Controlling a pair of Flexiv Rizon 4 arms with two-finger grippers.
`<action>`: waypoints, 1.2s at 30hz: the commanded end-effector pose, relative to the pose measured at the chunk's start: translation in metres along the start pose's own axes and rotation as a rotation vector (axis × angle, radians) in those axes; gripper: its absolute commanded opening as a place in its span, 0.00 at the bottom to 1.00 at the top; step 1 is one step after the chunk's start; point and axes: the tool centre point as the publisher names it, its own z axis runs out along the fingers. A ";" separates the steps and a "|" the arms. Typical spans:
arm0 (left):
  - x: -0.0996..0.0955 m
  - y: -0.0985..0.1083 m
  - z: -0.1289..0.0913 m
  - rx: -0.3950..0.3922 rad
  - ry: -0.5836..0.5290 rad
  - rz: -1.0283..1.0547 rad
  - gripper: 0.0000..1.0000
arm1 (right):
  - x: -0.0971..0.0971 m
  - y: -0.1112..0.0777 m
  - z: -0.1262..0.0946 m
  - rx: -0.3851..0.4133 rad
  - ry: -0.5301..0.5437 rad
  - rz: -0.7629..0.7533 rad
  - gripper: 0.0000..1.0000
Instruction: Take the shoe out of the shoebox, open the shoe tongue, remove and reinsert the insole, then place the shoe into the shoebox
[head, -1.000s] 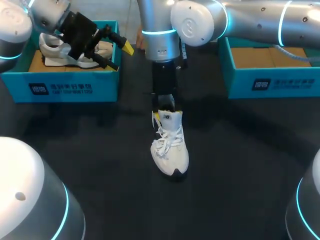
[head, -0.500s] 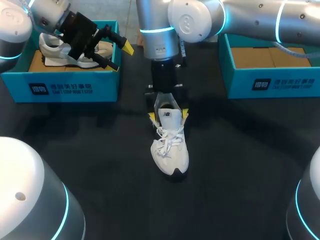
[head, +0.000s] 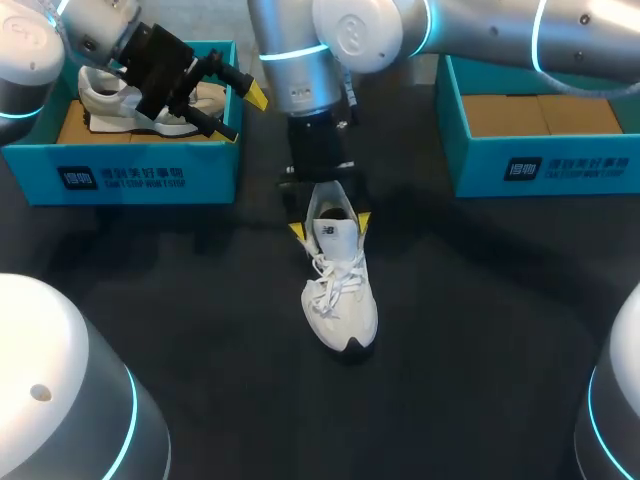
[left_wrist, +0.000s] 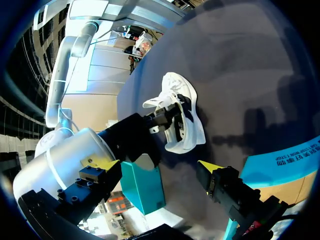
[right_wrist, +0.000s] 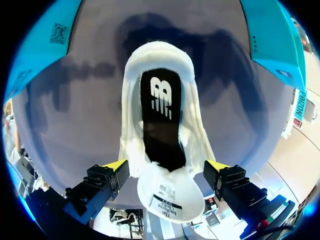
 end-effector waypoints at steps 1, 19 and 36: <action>0.000 -0.001 0.000 -0.001 0.003 0.000 1.00 | -0.001 -0.009 -0.005 -0.011 -0.014 0.015 1.00; 0.000 -0.001 0.000 -0.001 0.003 0.000 1.00 | 0.001 -0.063 -0.020 -0.043 -0.028 0.106 1.00; 0.000 -0.001 0.000 -0.001 0.003 0.000 1.00 | -0.006 -0.076 0.003 -0.039 0.010 0.154 0.30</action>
